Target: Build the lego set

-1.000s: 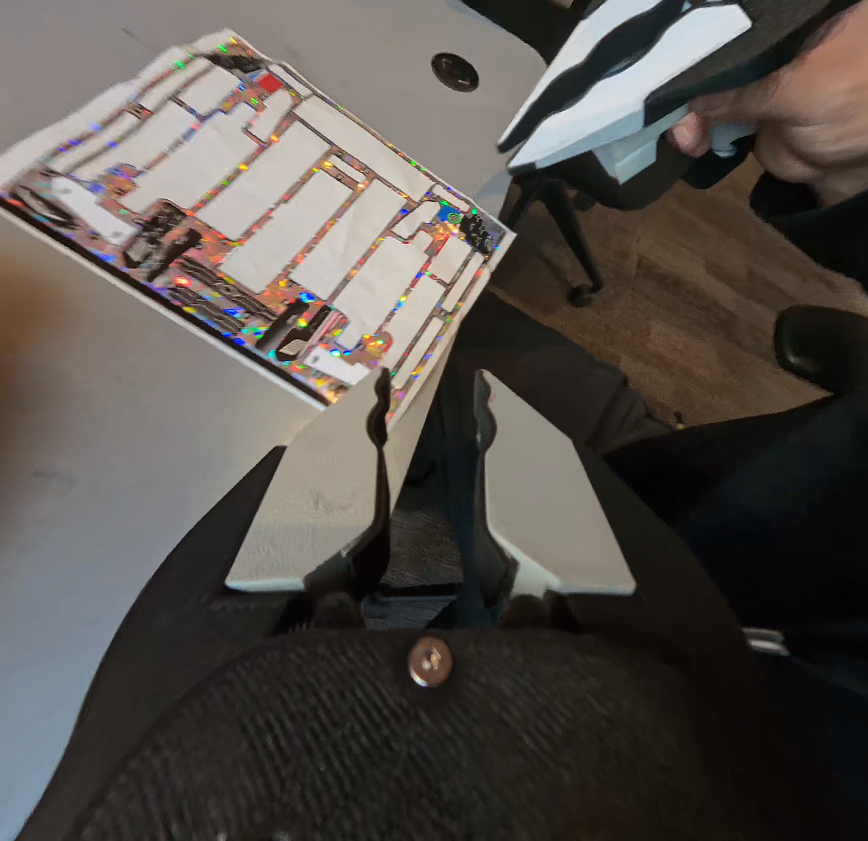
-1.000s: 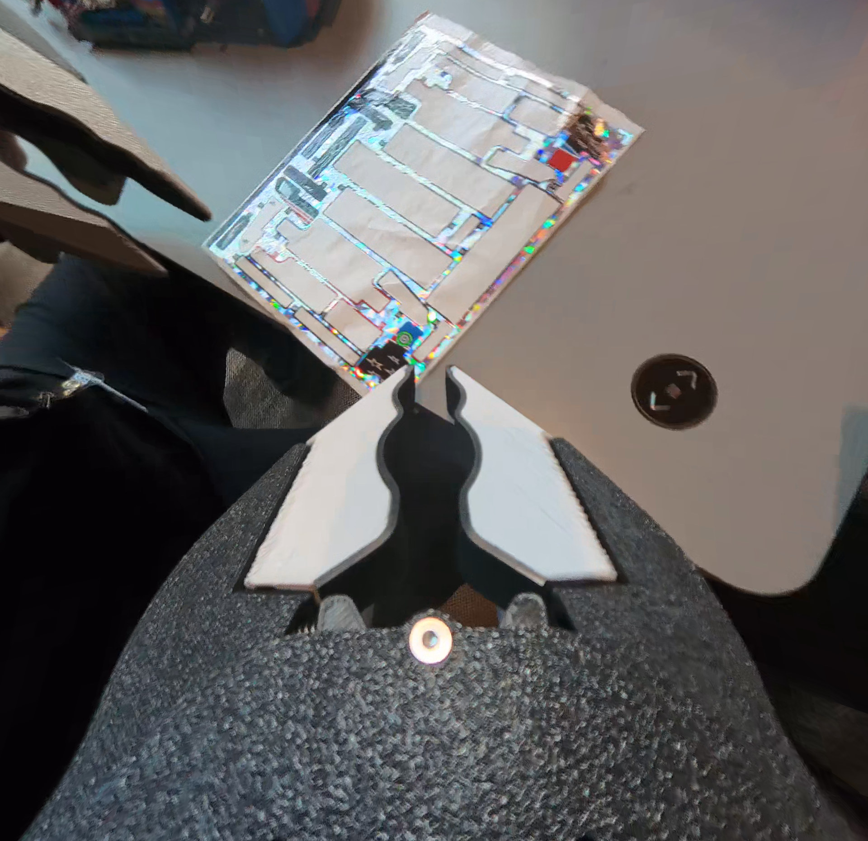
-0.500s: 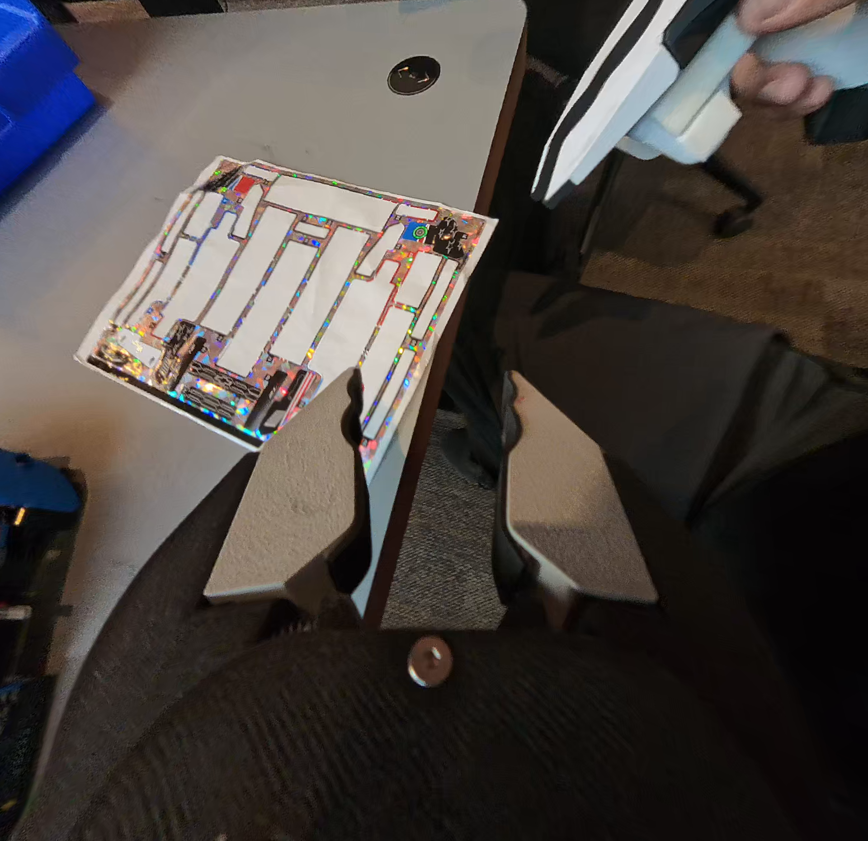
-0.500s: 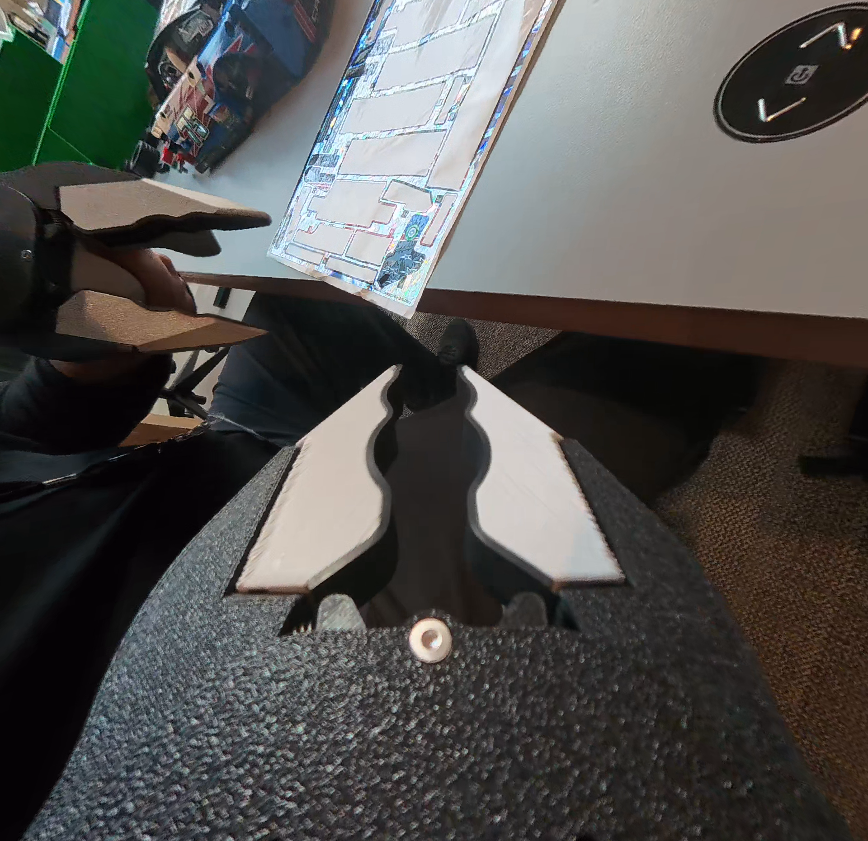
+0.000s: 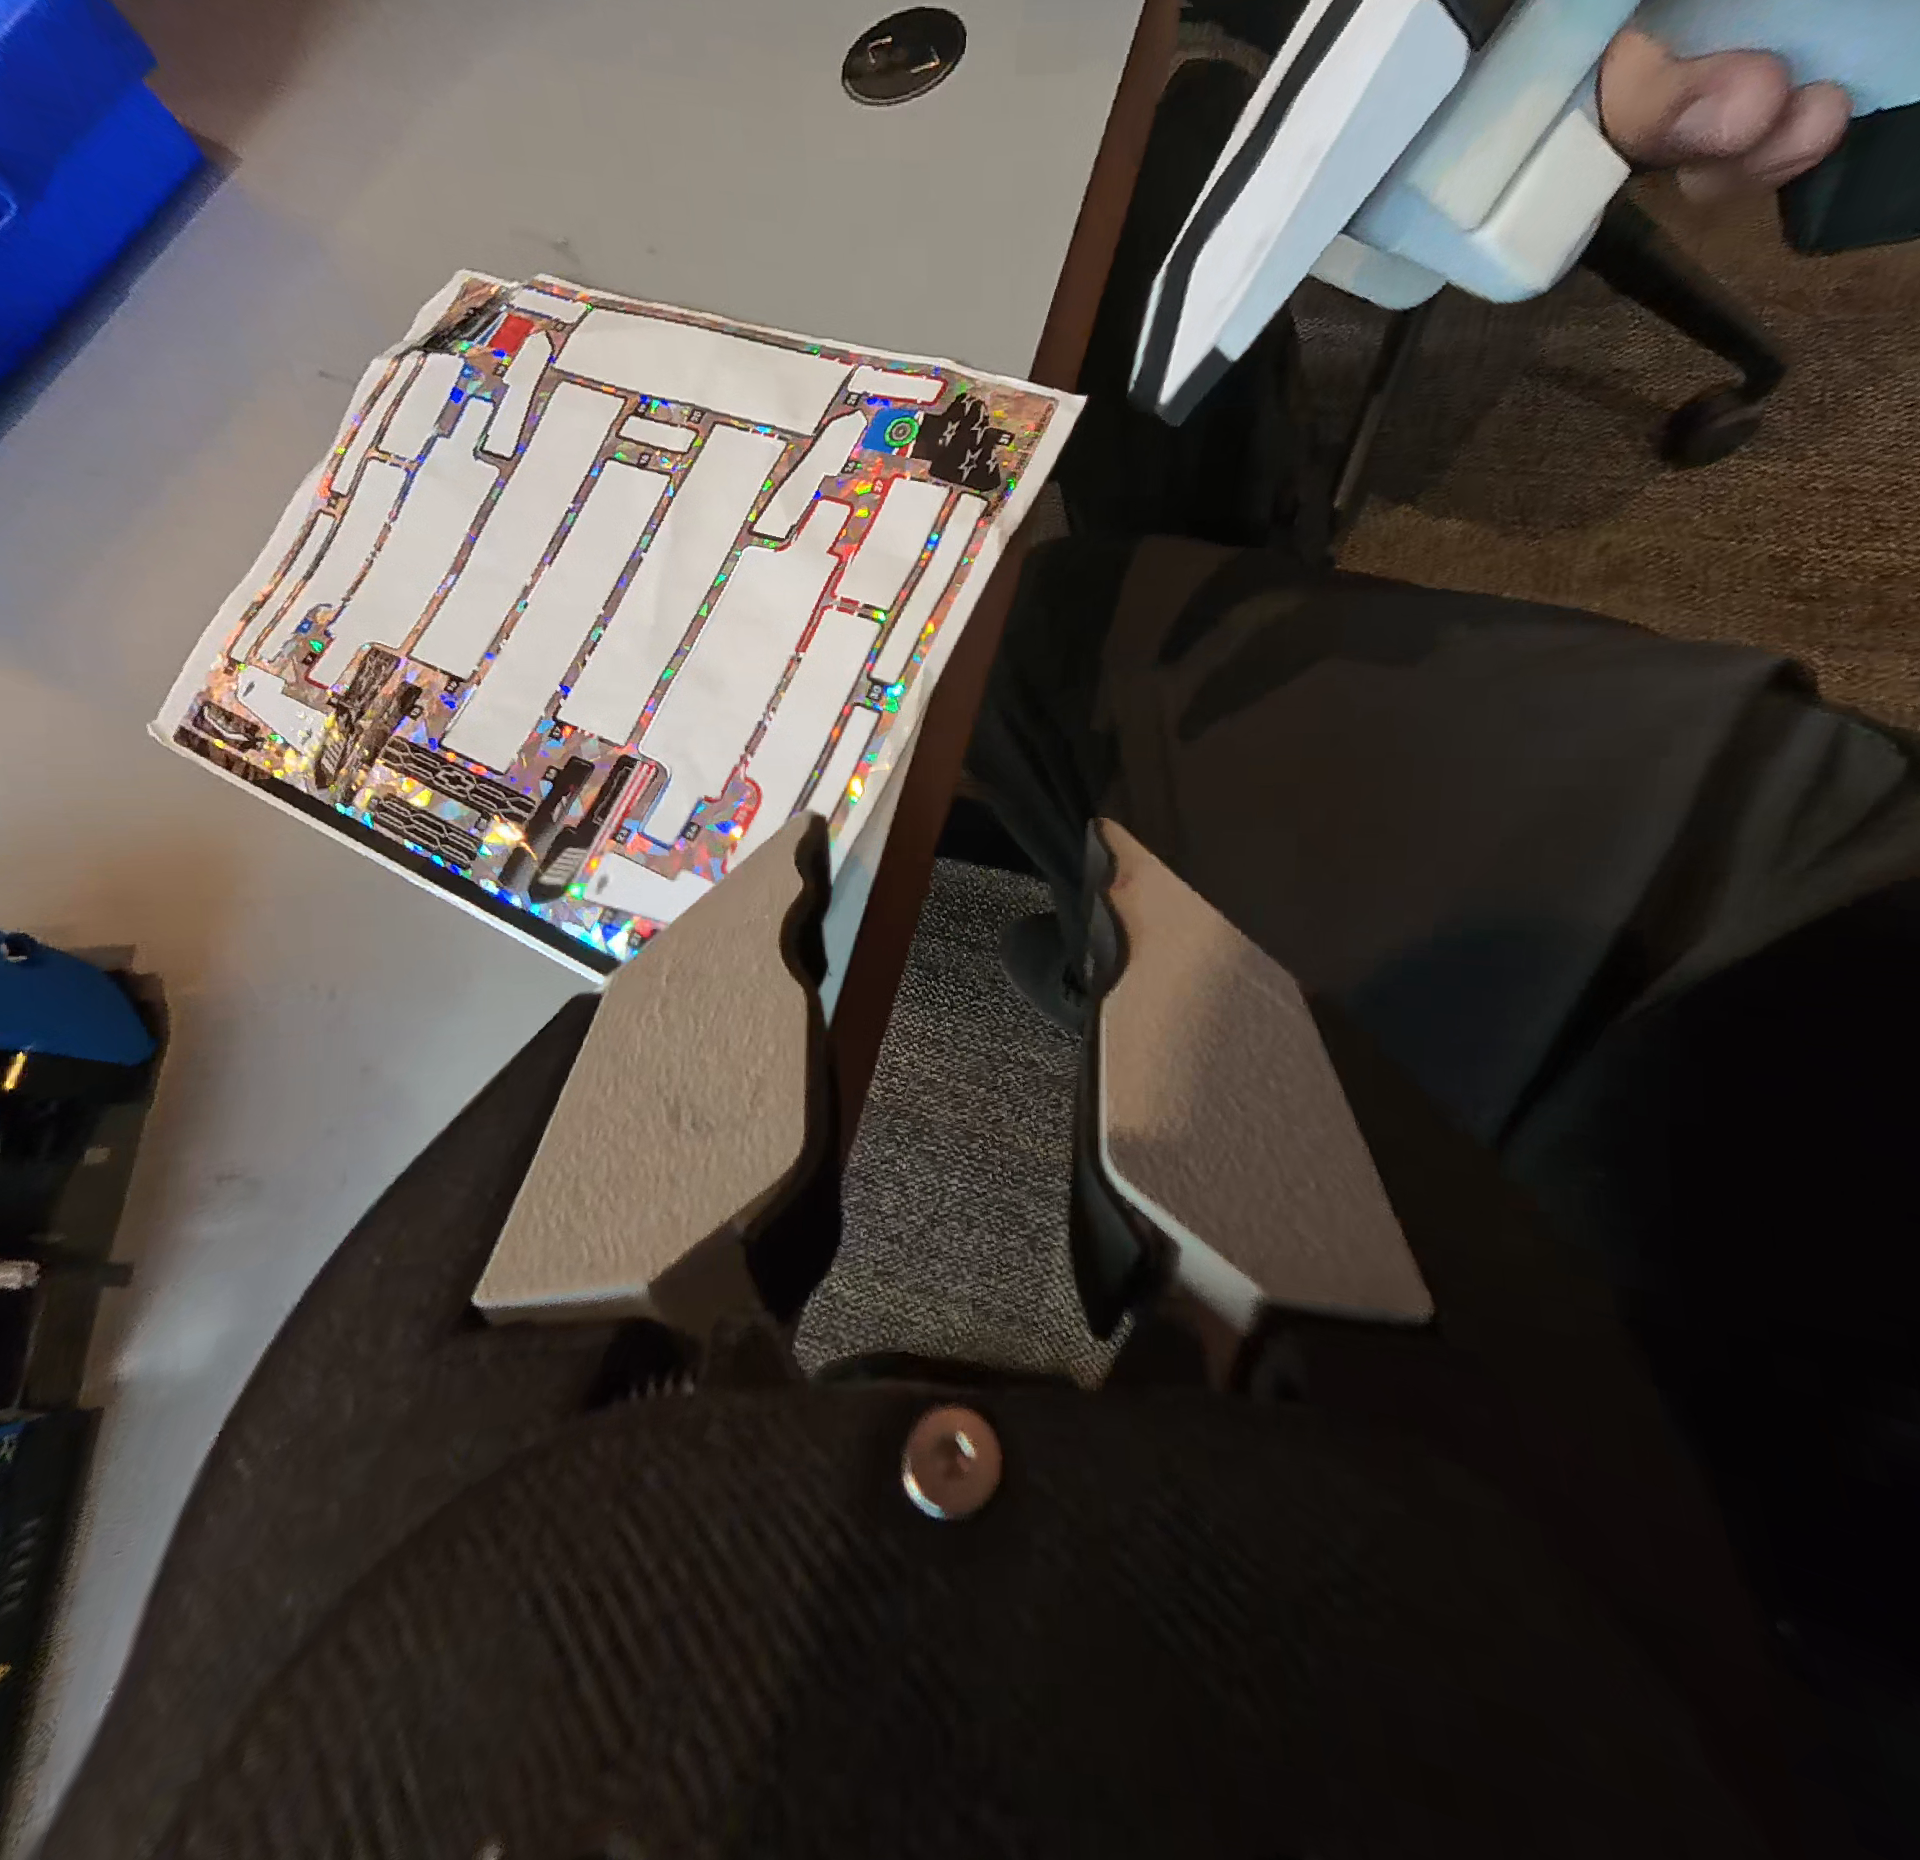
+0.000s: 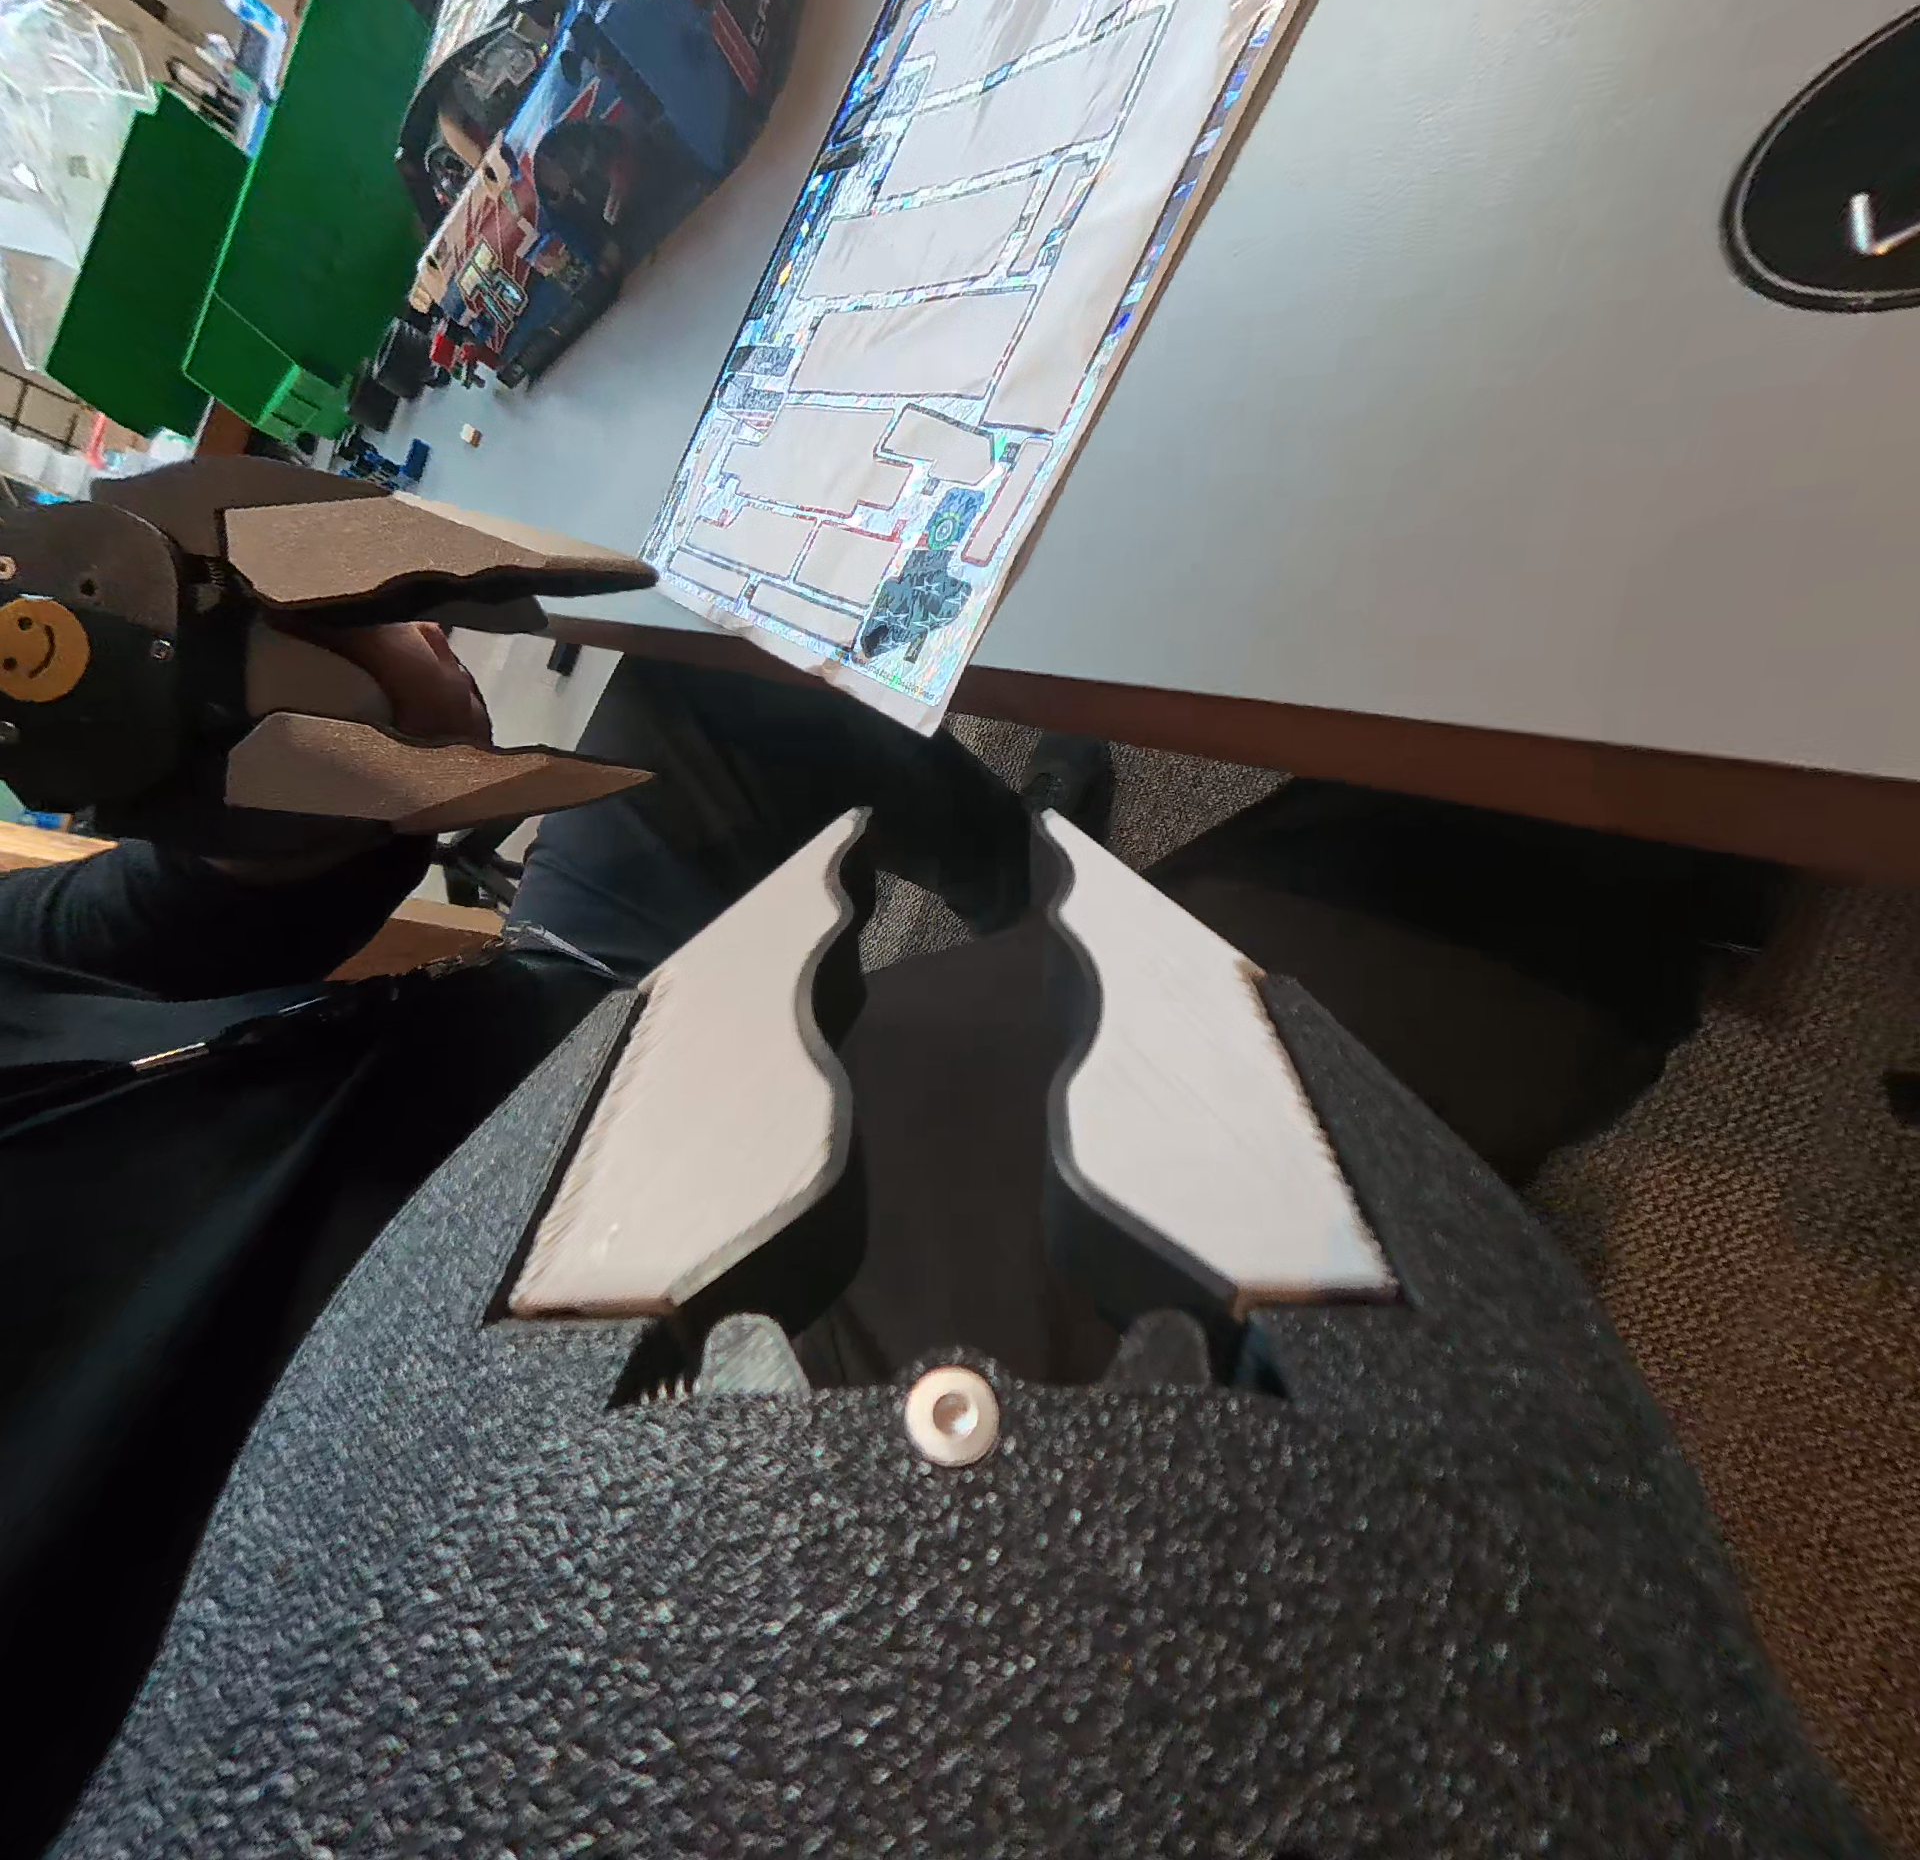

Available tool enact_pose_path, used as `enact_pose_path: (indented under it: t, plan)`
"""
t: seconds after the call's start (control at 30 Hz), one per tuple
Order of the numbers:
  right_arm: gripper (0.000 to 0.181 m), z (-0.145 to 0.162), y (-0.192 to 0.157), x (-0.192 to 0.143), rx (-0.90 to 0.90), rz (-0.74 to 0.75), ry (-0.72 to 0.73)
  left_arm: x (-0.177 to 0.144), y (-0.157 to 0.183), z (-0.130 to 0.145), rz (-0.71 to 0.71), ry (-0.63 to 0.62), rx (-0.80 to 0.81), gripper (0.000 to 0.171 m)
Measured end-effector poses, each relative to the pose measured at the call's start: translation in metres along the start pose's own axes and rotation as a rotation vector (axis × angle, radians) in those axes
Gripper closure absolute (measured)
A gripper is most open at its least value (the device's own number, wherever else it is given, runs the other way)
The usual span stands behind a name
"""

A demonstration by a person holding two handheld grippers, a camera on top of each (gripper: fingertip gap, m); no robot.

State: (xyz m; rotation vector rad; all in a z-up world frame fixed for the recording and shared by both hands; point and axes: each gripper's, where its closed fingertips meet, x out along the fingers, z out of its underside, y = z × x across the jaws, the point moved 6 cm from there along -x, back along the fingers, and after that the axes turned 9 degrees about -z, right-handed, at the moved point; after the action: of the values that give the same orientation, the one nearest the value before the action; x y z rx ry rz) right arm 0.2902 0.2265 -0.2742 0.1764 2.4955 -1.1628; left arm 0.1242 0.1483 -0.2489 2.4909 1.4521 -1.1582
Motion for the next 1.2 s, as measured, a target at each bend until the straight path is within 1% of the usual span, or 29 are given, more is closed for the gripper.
enact_pose_path:
  t: [0.1, 0.2, 0.4, 0.57, 0.67, 0.87, 1.0, 1.07, 1.2]
  plan:
    - [0.152, 0.000, 0.000, 0.004, 0.007, -0.026, -0.011, 0.007, 0.001, -0.007, 0.001, -0.013, 0.036, 0.125]
    - [0.152, 0.002, 0.001, 0.004, 0.006, -0.033, -0.012, 0.009, 0.007, -0.011, 0.025, -0.001, 0.033, 0.125]
    - [0.151, 0.008, 0.003, 0.003, -0.036, -0.015, -0.021, 0.005, 0.016, 0.006, 0.048, -0.006, 0.008, 0.127]
    - [0.151, 0.007, 0.005, 0.006, -0.084, 0.044, -0.060, 0.000, 0.018, 0.023, 0.079, -0.032, -0.071, 0.128]
    - [0.151, 0.003, 0.001, 0.008, -0.076, 0.016, -0.045, -0.003, 0.018, 0.031, 0.080, -0.046, -0.093, 0.129]
    - [0.151, -0.006, -0.007, 0.014, -0.026, -0.062, -0.007, -0.009, 0.016, 0.038, 0.069, -0.044, -0.095, 0.131]
    - [0.152, -0.002, -0.001, 0.013, -0.030, -0.021, -0.046, -0.013, 0.017, 0.041, 0.072, -0.041, -0.103, 0.132]
    - [0.152, -0.003, -0.001, 0.011, -0.021, -0.023, -0.044, -0.015, 0.018, 0.042, 0.072, -0.035, -0.106, 0.133]
    - [0.152, -0.012, -0.006, 0.015, 0.026, -0.101, 0.008, -0.015, 0.020, 0.046, 0.084, -0.036, -0.121, 0.133]
